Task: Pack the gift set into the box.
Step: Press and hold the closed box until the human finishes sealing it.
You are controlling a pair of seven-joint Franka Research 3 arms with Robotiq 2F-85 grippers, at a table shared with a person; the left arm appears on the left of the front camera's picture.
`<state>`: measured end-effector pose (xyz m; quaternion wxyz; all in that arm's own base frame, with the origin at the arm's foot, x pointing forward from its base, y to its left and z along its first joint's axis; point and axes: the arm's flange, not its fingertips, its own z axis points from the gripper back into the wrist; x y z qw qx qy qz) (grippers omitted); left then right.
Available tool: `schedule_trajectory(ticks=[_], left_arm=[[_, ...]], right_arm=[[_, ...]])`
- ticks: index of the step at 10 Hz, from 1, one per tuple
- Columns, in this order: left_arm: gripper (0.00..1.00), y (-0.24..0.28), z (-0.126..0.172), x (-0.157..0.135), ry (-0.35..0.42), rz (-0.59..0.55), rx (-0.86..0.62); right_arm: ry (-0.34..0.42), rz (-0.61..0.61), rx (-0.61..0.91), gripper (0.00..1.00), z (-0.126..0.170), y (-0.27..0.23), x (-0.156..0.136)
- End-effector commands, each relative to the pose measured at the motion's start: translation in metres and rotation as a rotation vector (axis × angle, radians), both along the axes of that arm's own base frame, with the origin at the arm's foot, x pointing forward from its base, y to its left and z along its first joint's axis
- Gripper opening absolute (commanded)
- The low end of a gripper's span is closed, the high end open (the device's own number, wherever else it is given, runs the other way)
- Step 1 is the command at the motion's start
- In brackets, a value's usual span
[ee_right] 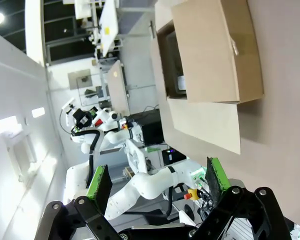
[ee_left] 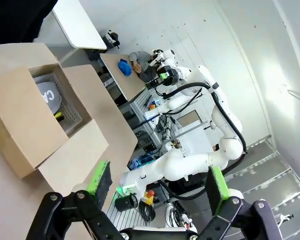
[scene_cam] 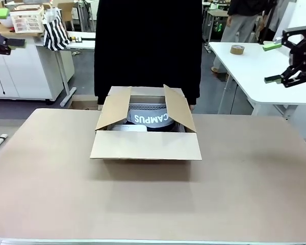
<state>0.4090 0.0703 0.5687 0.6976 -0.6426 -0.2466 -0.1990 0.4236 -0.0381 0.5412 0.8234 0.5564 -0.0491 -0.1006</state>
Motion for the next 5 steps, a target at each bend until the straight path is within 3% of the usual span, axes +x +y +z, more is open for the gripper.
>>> schedule_trajectory(ticks=[1,5], left_arm=[[1.00,-0.0009,-0.0008,-0.0035,0.009,0.001,0.011],[1.00,-0.0009,-0.0008,-0.0035,0.009,0.001,0.011]], right_arm=[[-0.010,-0.002,-0.014,1.00,-0.0010,0.0003,-0.0002],[-0.010,-0.002,-0.014,1.00,-0.0010,0.0003,-0.0002]])
